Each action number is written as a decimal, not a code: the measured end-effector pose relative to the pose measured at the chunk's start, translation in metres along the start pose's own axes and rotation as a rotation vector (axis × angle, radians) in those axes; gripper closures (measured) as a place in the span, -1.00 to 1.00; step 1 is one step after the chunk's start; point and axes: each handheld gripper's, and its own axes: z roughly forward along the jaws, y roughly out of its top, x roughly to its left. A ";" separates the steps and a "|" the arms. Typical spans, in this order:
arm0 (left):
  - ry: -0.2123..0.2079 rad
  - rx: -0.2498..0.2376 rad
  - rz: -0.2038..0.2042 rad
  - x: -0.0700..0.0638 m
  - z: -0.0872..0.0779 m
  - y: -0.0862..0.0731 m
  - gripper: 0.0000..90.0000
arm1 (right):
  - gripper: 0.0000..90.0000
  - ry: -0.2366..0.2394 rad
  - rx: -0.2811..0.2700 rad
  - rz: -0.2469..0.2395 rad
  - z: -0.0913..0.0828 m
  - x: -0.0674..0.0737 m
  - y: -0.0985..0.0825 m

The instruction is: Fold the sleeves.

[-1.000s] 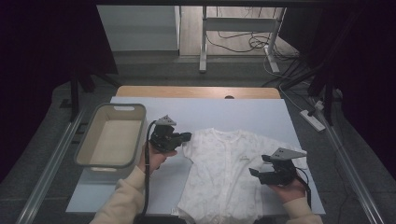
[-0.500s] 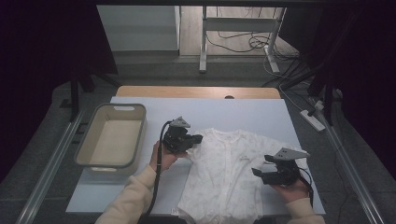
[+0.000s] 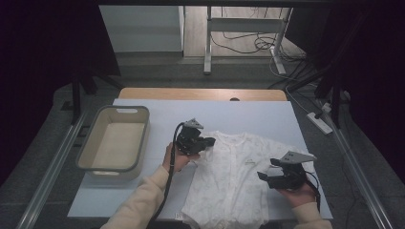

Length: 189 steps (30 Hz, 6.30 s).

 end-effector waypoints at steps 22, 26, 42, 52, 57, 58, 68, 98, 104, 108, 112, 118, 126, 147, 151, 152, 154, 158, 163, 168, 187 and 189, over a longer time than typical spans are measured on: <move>-0.050 0.043 0.001 -0.014 0.048 0.020 0.90 | -0.51 0.000 0.016 -0.009 0.001 0.000 -0.001; -0.072 0.044 0.015 -0.017 0.051 0.021 0.77 | -0.51 -0.001 0.017 -0.010 0.001 0.000 -0.001; 0.040 0.008 0.030 -0.010 0.011 0.006 -0.19 | -0.51 -0.001 0.019 -0.008 0.003 0.001 -0.001; 0.113 0.007 0.027 -0.007 -0.022 -0.015 -0.28 | -0.48 0.008 -0.007 -0.031 0.003 0.009 0.003; 0.124 0.005 0.005 -0.006 -0.036 -0.030 -0.29 | -0.47 0.026 0.013 -0.050 0.009 0.015 0.006; 0.127 0.009 0.003 -0.005 -0.038 -0.033 -0.30 | -0.47 0.028 0.014 -0.052 0.010 0.015 0.006; 0.162 0.038 0.002 0.001 -0.038 -0.052 -0.35 | -0.44 0.038 0.006 -0.038 0.014 0.018 0.009; 0.150 0.028 -0.025 0.012 -0.043 -0.054 -0.38 | 0.15 0.103 0.079 -0.093 0.074 0.044 0.039; 0.144 0.019 -0.037 0.014 -0.044 -0.055 -0.38 | 0.39 0.111 0.119 -0.119 0.082 0.047 0.040; 0.130 0.009 -0.049 0.014 -0.044 -0.054 -0.38 | 0.49 0.081 0.150 -0.136 0.084 0.049 0.039; 0.131 0.014 -0.041 0.012 -0.043 -0.054 -0.38 | 0.66 0.050 0.176 -0.153 0.086 0.049 0.037; 0.135 0.016 -0.043 0.013 -0.043 -0.054 -0.38 | 0.86 0.028 0.190 -0.177 0.084 0.049 0.038; 0.137 0.017 -0.040 0.014 -0.043 -0.054 -0.38 | 0.81 0.010 0.164 -0.186 0.068 0.041 0.040; 0.141 0.020 -0.048 0.017 -0.044 -0.055 -0.39 | 0.10 -0.089 0.098 0.053 0.083 -0.013 0.045; 0.142 0.018 -0.046 0.017 -0.044 -0.055 -0.39 | 0.25 -0.077 0.129 0.027 0.090 -0.011 0.044; 0.141 0.015 -0.047 0.017 -0.044 -0.055 -0.39 | 0.38 -0.071 0.133 0.021 0.091 -0.010 0.044; 0.143 0.016 -0.040 0.016 -0.044 -0.054 -0.39 | 0.52 -0.056 0.135 0.020 0.093 -0.008 0.043; 0.144 0.017 -0.036 0.016 -0.044 -0.054 -0.40 | 0.74 -0.041 0.139 -0.005 0.095 -0.003 0.044; 0.147 0.013 -0.040 0.018 -0.046 -0.054 -0.40 | 0.91 -0.046 0.137 -0.029 0.094 0.000 0.044; 0.158 0.014 -0.054 0.019 -0.047 -0.054 -0.42 | 0.92 -0.057 0.118 -0.035 0.088 -0.003 0.049; 0.162 0.028 -0.053 0.019 -0.046 -0.054 -0.46 | 0.32 -0.116 0.102 0.005 0.087 -0.018 0.052; 0.161 0.031 -0.052 0.019 -0.047 -0.054 -0.47 | 0.10 -0.109 0.071 0.030 0.084 -0.020 0.053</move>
